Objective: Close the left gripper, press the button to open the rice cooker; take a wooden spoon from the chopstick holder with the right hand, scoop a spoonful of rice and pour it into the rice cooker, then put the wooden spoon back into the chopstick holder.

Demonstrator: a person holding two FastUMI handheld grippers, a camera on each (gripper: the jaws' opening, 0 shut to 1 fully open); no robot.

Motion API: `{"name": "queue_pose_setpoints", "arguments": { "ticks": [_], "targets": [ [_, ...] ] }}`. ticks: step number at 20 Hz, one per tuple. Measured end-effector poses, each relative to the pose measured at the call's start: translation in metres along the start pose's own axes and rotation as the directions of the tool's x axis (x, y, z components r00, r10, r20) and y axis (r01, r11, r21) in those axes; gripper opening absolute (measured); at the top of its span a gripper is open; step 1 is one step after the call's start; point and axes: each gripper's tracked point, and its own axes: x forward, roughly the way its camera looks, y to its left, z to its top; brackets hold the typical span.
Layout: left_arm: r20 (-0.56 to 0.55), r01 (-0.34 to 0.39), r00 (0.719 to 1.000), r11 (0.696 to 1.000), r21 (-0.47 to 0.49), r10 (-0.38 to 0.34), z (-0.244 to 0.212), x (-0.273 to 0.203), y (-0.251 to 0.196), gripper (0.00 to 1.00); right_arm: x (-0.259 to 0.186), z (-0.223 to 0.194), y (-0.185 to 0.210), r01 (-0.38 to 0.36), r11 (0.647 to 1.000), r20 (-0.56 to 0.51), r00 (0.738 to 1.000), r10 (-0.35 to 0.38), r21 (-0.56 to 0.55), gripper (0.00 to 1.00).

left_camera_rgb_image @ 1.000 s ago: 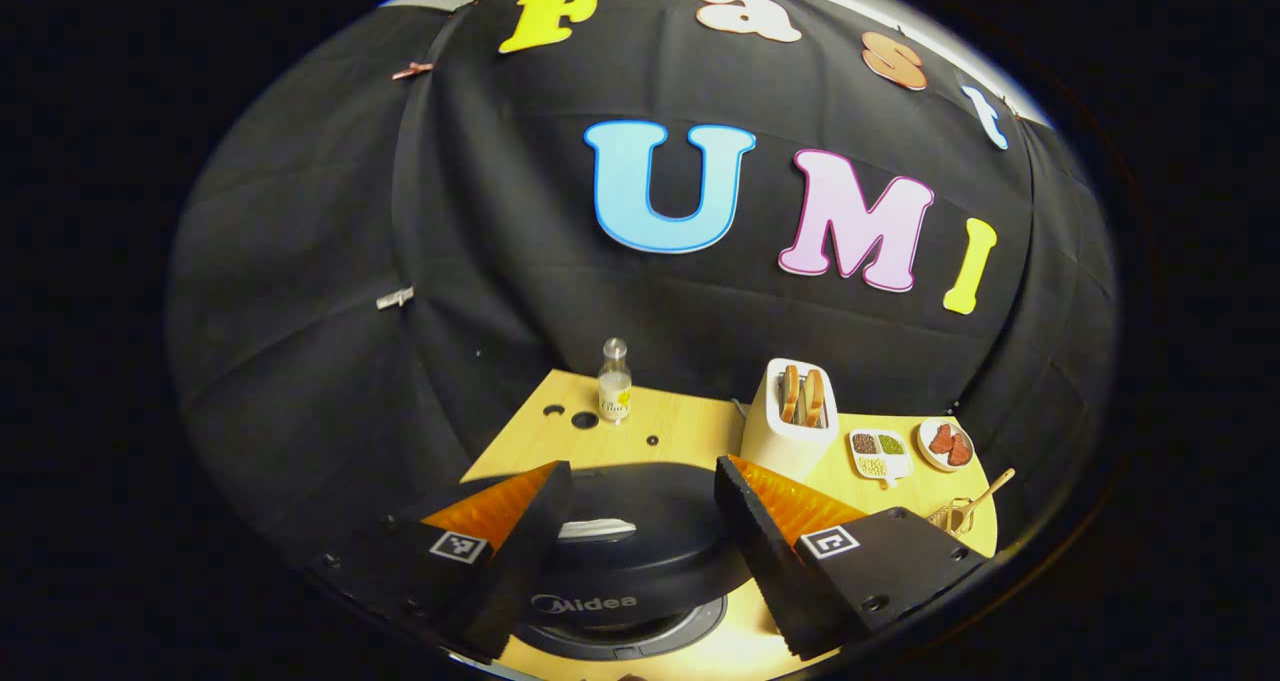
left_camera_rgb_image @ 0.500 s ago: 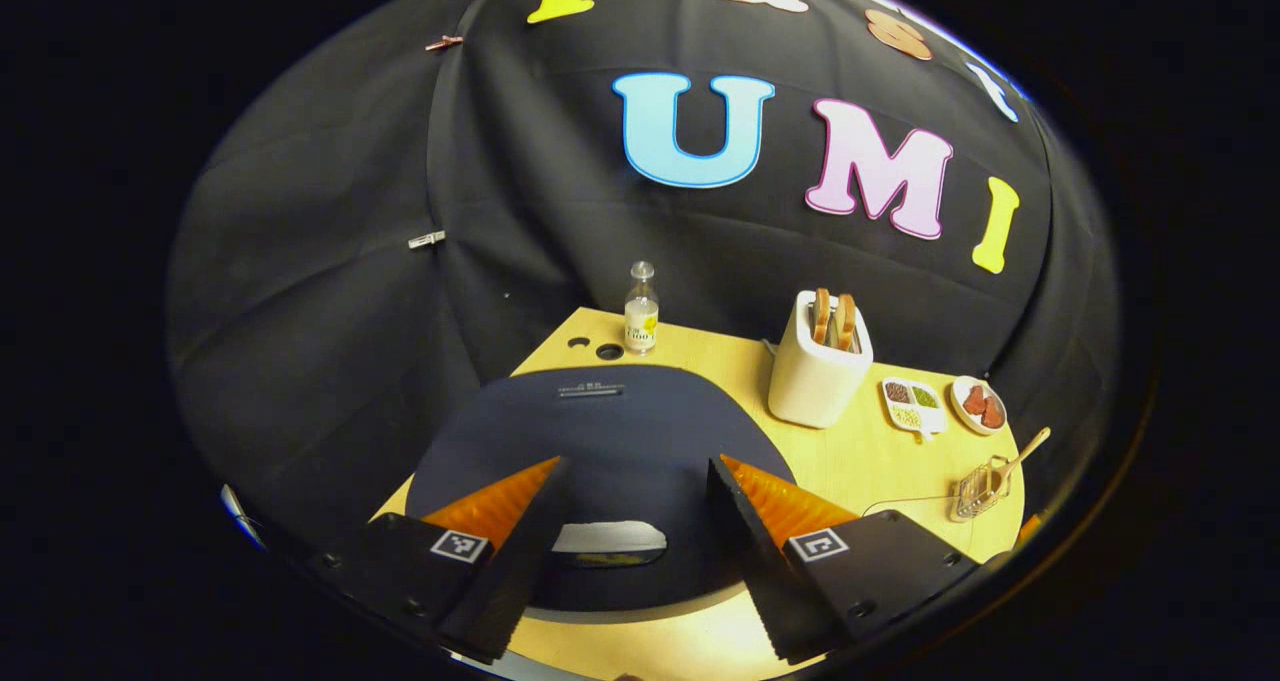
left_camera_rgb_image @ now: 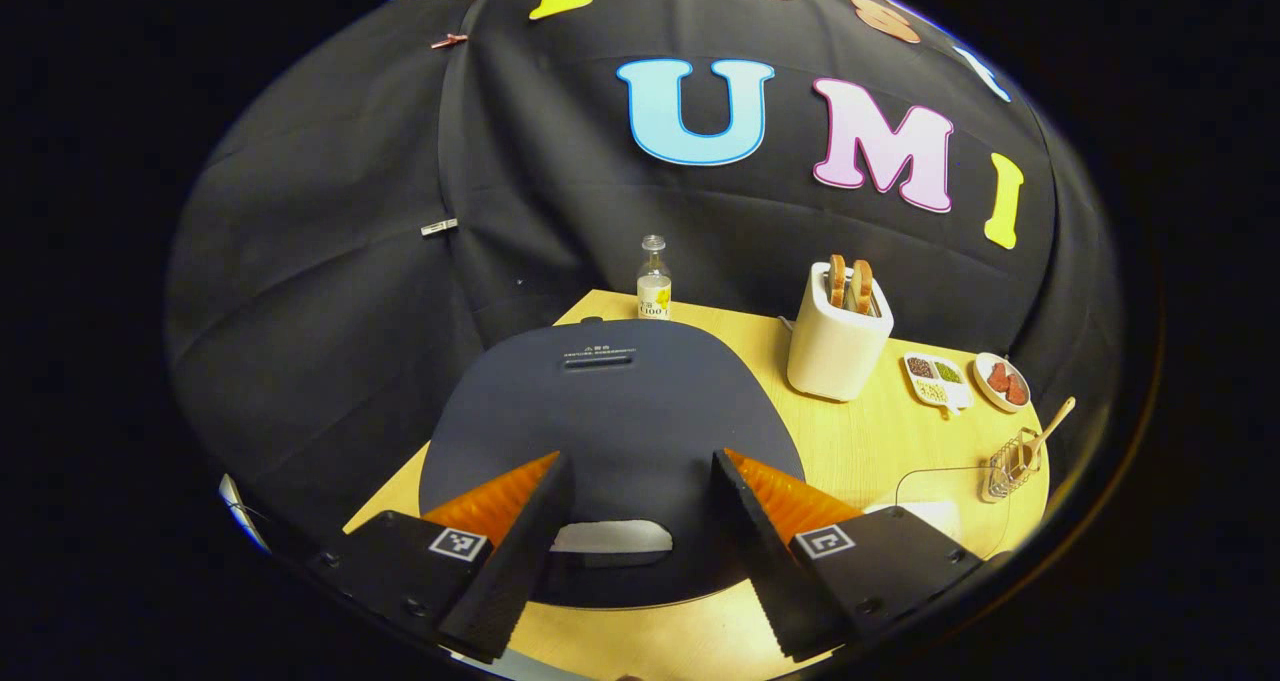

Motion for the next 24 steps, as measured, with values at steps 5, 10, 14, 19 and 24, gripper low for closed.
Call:
{"name": "queue_pose_setpoints", "arguments": {
  "ticks": [5, 10, 14, 19, 24],
  "targets": [
    [0.041, -0.002, 0.999, 1.000, 0.009, 0.001, -0.007, 0.000, -0.002, 0.97, 0.000, -0.005, 0.001, -0.013, 1.000, -0.012, 1.000, 0.013, -0.005, 0.98],
    [0.121, 0.025, 0.992, 1.000, 0.011, -0.027, 0.015, -0.019, -0.017, 0.97, -0.009, 0.003, 0.000, -0.006, 1.000, -0.005, 1.000, 0.006, -0.014, 0.98],
    [0.250, 0.172, 0.950, 0.982, 0.078, -0.187, 0.046, -0.069, -0.071, 0.96, -0.040, 0.037, 0.012, 0.016, 0.999, 0.105, 0.994, -0.011, -0.051, 0.99],
    [0.307, 0.364, 0.867, 0.920, 0.145, -0.391, 0.067, -0.143, -0.125, 0.95, -0.103, 0.096, 0.046, 0.047, 0.998, 0.309, 0.950, -0.032, -0.042, 0.98],
    [0.349, 0.390, 0.828, 0.897, 0.207, -0.440, 0.066, -0.191, -0.122, 0.95, -0.156, 0.105, 0.073, 0.066, 0.995, 0.392, 0.920, -0.031, -0.076, 0.99]
  ]
}}
